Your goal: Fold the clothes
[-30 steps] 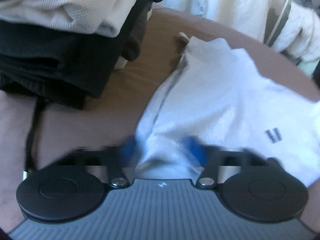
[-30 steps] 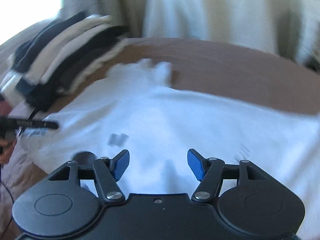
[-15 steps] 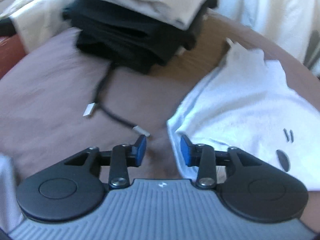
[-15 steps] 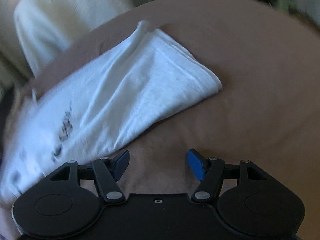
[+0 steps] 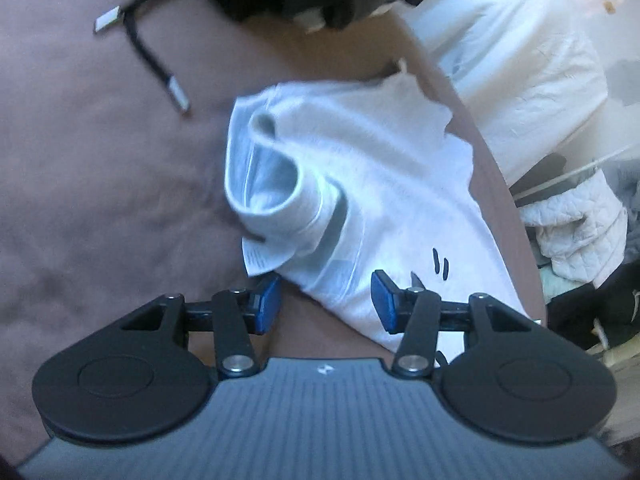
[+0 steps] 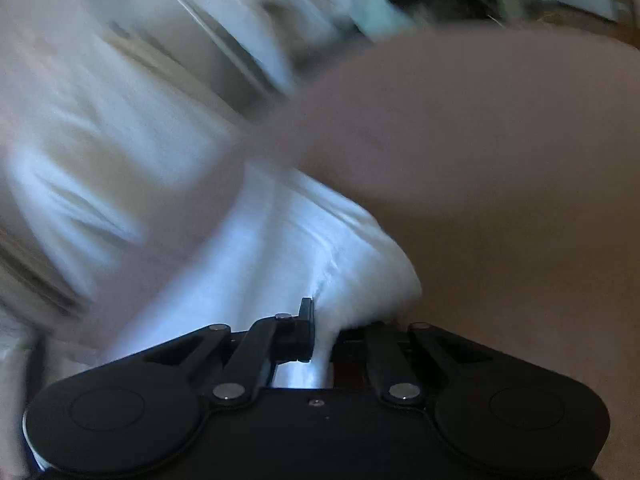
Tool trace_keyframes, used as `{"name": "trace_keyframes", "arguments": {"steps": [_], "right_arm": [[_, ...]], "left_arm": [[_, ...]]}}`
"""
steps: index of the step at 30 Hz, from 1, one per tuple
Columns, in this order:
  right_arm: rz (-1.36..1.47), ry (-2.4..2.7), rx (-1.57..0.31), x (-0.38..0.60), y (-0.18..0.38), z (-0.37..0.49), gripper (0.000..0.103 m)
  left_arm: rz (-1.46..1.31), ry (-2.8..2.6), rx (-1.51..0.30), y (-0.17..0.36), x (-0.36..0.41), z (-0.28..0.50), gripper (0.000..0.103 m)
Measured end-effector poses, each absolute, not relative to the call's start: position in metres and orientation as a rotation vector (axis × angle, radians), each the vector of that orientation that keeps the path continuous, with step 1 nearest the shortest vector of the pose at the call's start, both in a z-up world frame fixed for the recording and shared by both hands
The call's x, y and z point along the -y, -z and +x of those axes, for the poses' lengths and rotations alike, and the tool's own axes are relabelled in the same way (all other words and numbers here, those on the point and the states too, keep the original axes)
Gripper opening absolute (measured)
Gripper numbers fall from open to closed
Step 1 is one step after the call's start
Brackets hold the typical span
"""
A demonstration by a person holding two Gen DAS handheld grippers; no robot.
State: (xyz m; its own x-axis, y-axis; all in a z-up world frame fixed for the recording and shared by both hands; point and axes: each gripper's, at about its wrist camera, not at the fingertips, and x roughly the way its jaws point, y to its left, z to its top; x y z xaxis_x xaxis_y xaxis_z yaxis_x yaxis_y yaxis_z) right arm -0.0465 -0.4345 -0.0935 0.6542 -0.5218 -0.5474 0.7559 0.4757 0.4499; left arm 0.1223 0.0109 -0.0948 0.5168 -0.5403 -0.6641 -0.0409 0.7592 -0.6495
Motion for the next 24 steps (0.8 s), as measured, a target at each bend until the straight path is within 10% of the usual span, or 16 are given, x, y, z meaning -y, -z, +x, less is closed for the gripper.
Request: {"name": "trace_keyframes", "arguments": {"steps": [9,12,14,24], "right_arm": [[0.549,0.938,-0.535,0.410,0.144,-0.063,0.015],[0.554,0.949,-0.509,0.413,0.143,-0.060,0.020],[0.552,0.948,-0.494,0.416,0.139,-0.059,0.005],[0.647,0.801,-0.377,0.427,0.062,-0.094,0.002]], "left_arm": [[-0.800,0.287,-0.975,0.115,-0.022,0.134,0.050],[-0.793,0.293,-0.948,0.119,-0.016,0.145,0.009],[-0.694,0.291,-0.916,0.106,-0.008,0.150,0.008],[-0.388,0.323,-0.660,0.000,-0.004,0.116,0.007]]}}
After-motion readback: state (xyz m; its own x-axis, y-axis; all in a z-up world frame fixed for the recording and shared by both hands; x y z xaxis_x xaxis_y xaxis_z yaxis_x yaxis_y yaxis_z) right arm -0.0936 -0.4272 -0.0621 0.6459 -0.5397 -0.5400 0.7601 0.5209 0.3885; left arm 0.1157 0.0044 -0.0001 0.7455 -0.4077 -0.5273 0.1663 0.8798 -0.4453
